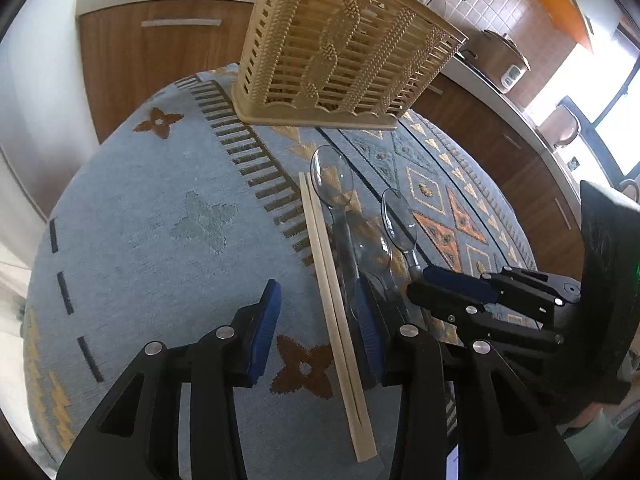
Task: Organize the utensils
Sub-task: 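Move both grippers back down toward the remaining chopsticks and spoons, then grasp the pair of wooden chopsticks with left gripper while right gripper grasps a clear spoon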
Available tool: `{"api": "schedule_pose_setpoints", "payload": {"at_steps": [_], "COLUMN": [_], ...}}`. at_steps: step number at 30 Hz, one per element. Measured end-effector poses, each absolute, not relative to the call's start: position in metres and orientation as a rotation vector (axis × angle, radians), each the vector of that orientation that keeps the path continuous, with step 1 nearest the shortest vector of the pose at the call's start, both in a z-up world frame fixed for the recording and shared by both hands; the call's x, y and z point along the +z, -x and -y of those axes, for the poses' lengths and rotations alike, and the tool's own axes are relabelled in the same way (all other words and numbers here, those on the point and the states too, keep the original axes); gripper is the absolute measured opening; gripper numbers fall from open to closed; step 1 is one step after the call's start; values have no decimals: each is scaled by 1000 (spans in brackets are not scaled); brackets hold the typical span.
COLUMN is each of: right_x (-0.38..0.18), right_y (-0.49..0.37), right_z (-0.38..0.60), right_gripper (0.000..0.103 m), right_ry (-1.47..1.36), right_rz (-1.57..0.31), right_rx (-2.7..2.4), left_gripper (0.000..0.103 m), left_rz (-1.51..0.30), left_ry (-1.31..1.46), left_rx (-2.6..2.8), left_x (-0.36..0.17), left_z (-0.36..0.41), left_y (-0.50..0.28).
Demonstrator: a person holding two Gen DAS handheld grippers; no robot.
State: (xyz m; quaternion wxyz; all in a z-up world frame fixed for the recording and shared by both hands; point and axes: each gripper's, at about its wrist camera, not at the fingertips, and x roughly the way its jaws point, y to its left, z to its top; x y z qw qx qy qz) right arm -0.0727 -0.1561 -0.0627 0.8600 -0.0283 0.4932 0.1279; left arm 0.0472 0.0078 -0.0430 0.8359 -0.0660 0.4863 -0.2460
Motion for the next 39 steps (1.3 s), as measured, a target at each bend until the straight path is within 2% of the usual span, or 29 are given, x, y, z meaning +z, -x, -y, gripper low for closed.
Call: {"api": "schedule_pose_setpoints", "payload": {"at_steps": [6, 10, 14, 28, 31, 39], "right_x": [-64, -63, -61, -57, -56, -54], "right_y": [81, 84, 89, 94, 94, 96], "right_z": [159, 170, 174, 181, 181, 196], "right_gripper": [12, 11, 11, 12, 11, 11], "right_ry": [97, 69, 93, 86, 81, 49], "right_rz": [-1018, -1020, -1019, -1047, -1056, -1076], "right_rx": [225, 226, 200, 193, 187, 160], "left_gripper": [36, 30, 31, 30, 13, 10], "left_rz": [-1030, -1034, -1025, -1067, -1052, -1042], "left_ry": [48, -46, -154, -213, -241, -156], "left_rx": [-490, -435, -381, -324, -284, -310], "left_x": [-45, -42, -42, -39, -39, -35], "left_z": [8, 19, 34, 52, 54, 31], "left_y": [-48, -49, -48, -63, -63, -57]}}
